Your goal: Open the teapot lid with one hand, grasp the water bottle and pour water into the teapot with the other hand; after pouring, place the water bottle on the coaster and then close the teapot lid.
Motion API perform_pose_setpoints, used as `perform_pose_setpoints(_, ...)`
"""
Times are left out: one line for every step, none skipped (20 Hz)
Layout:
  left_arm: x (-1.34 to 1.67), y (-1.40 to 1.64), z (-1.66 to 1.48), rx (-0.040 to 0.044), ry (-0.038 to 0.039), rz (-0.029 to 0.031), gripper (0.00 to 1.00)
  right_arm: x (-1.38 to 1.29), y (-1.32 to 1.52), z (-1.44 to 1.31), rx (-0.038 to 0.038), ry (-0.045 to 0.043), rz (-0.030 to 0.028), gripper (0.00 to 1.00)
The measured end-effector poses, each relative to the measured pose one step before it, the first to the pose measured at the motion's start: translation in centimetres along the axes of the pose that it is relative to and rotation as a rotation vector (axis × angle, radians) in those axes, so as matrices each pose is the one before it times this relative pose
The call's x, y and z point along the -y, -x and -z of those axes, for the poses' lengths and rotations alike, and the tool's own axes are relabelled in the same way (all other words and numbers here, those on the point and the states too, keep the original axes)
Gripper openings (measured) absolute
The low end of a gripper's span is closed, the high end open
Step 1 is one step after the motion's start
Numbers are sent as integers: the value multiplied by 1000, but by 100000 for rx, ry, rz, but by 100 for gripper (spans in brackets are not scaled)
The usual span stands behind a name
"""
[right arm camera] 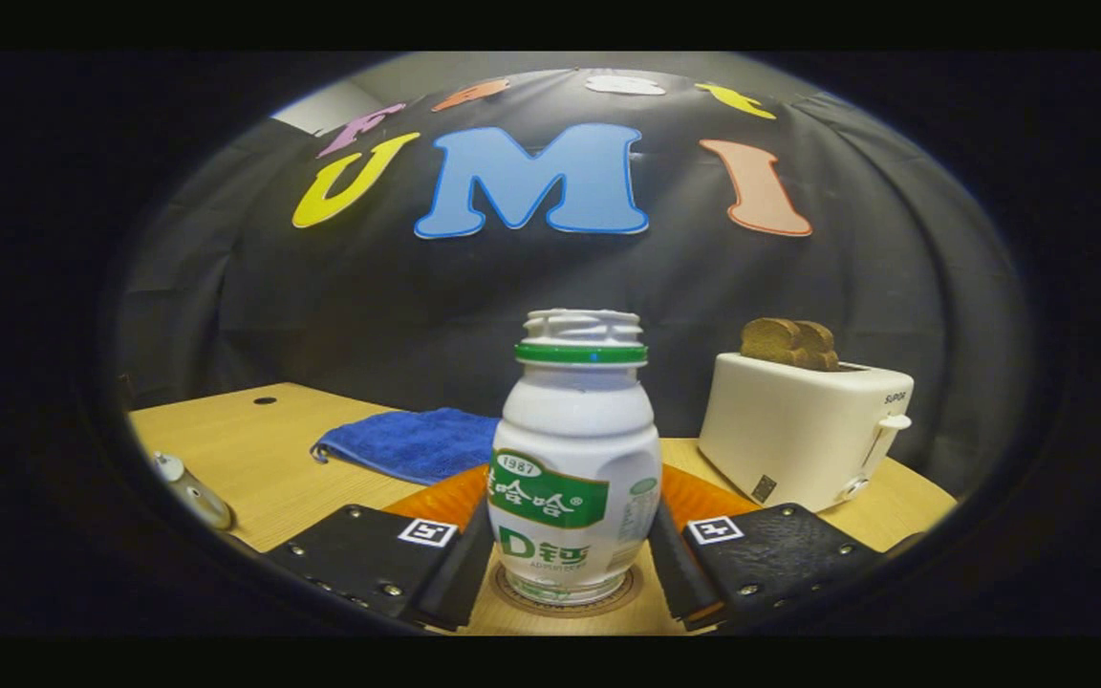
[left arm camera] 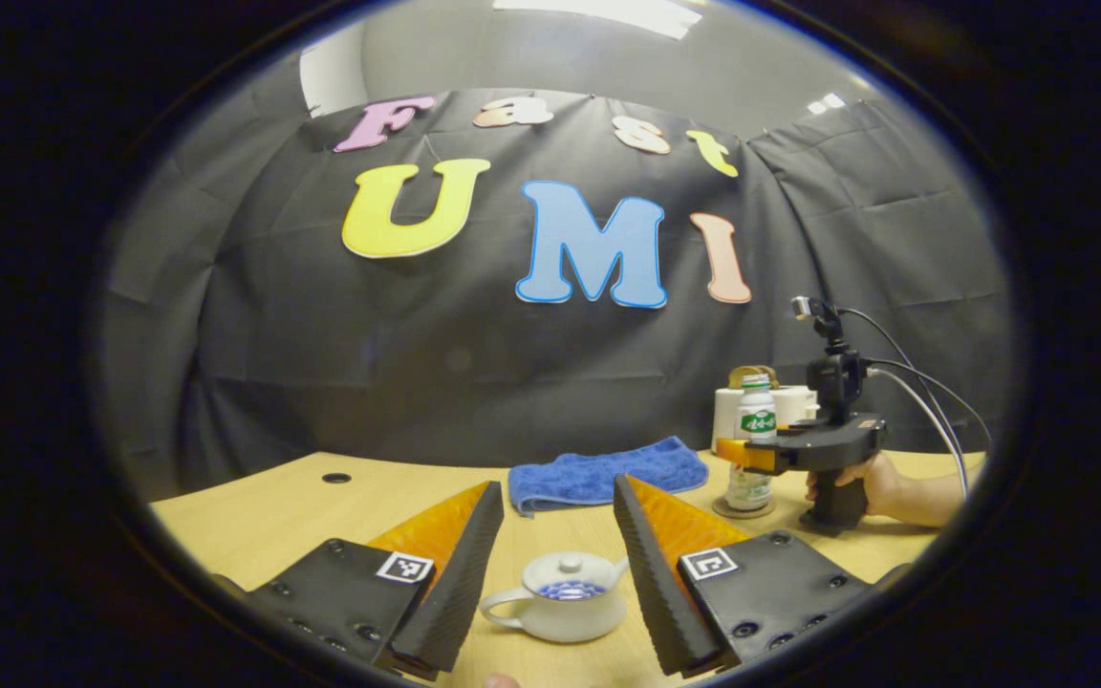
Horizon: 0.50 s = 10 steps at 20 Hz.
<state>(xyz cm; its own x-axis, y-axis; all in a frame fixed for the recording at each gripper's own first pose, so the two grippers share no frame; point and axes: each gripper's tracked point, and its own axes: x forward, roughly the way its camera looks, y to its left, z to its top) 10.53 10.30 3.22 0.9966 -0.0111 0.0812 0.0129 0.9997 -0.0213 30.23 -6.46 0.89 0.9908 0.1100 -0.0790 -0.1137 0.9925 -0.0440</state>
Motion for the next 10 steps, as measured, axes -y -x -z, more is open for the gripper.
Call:
perform_pose_setpoints(-141, 26, -226, 667, 61, -660, 84, 20, -77, 169, -118, 702, 16, 75)
perform_pose_setpoints(13, 105, -313, 1209, 772, -66, 89, -399, 433, -688, 2544, 1091, -1646, 76)
perform_pose_setpoints(198, 107, -451, 2027, 680, 589, 95, -161, 343, -686, 2030, 1787, -130, 100)
perform_pose_setpoints(207, 170, -396, 1840, 1037, 878, 100, 43, 571, -507, 1557, 1558, 697, 94)
perform_pose_setpoints(22, 136, -378, 1343, 1106, 524, 100, 95, 540, -472, 927, 1502, 1186, 96)
perform_pose_setpoints(-189, 171, -140, 839, 949, -175, 99, 0, 672, -400, 939, 1348, 757, 95)
perform_pose_setpoints(-299, 161, -299, 784, 412, -861, 99, 210, 1002, -525, 866, 906, 1135, 95)
perform_pose_setpoints(-377, 50, -219, 705, 200, -1472, 99, 45, 1162, -705, 1763, -109, 79, 95)
perform_pose_setpoints(-501, 200, -251, 354, 448, -1871, 99, 4, 1393, -880, 1993, 1122, 416, 100)
perform_pose_setpoints(-181, 402, -107, 138, 576, -1810, 99, 392, 1660, -1096, 2399, 1883, 1270, 95)
